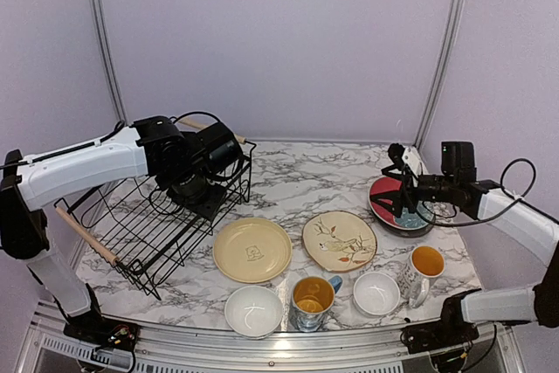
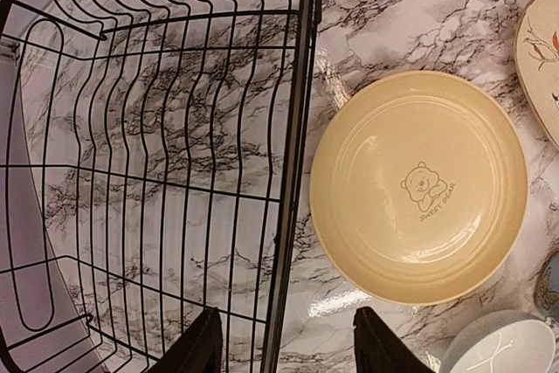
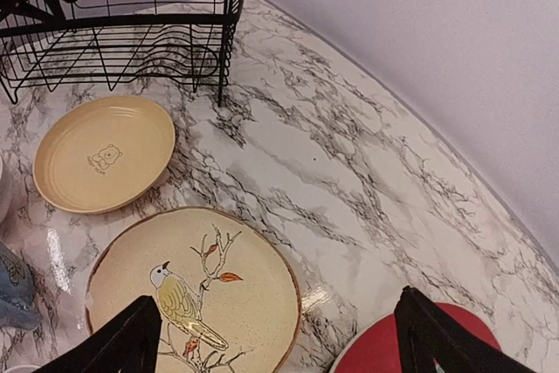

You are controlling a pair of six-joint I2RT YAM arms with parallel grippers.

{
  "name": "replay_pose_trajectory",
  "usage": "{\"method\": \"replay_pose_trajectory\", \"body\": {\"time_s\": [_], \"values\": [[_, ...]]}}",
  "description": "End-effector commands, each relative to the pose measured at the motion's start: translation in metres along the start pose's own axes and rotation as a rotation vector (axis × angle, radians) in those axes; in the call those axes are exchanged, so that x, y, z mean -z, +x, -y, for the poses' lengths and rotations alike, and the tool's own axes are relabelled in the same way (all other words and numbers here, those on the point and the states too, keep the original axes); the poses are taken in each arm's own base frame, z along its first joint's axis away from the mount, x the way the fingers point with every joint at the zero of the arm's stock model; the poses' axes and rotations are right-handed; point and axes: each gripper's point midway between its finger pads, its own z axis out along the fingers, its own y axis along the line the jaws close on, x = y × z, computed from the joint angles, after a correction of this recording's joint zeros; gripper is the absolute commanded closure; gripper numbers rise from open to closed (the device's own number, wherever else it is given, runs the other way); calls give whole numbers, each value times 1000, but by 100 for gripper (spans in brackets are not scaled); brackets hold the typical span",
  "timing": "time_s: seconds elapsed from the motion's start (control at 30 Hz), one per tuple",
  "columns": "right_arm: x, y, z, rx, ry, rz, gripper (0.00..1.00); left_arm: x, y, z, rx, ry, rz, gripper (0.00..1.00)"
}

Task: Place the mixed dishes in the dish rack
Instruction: Move the plate and dish rack to the center of the board.

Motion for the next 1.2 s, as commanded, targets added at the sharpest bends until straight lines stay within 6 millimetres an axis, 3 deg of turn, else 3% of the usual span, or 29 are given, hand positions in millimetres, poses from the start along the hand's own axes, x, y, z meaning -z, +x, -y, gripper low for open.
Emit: {"method": "replay_pose_trajectory", "body": {"time_s": [0.0,0.27,0.43,0.6,0.77,1.0,1.17], "values": [[-38,-29,-16,113,-33,-35,10,0,-8,-7,52,45,38,45],[-133,-8,-72,206,-251,-212,18,-2,9,-1,110,148,51,51],[-181,-5,-81,146,-333,-265,25,3,14,-1,169,206,109,51],[-222,5,-82,64,-375,-330,31,-8,22,11,172,255,84,55],[-245,10,-92,2,-437,-362,38,-13,25,10,175,246,79,60],[-256,27,-116,-1,-474,-423,41,-16,26,11,188,251,89,65],[-268,42,-115,-36,-443,-470,48,-20,22,11,189,234,92,71]]}}
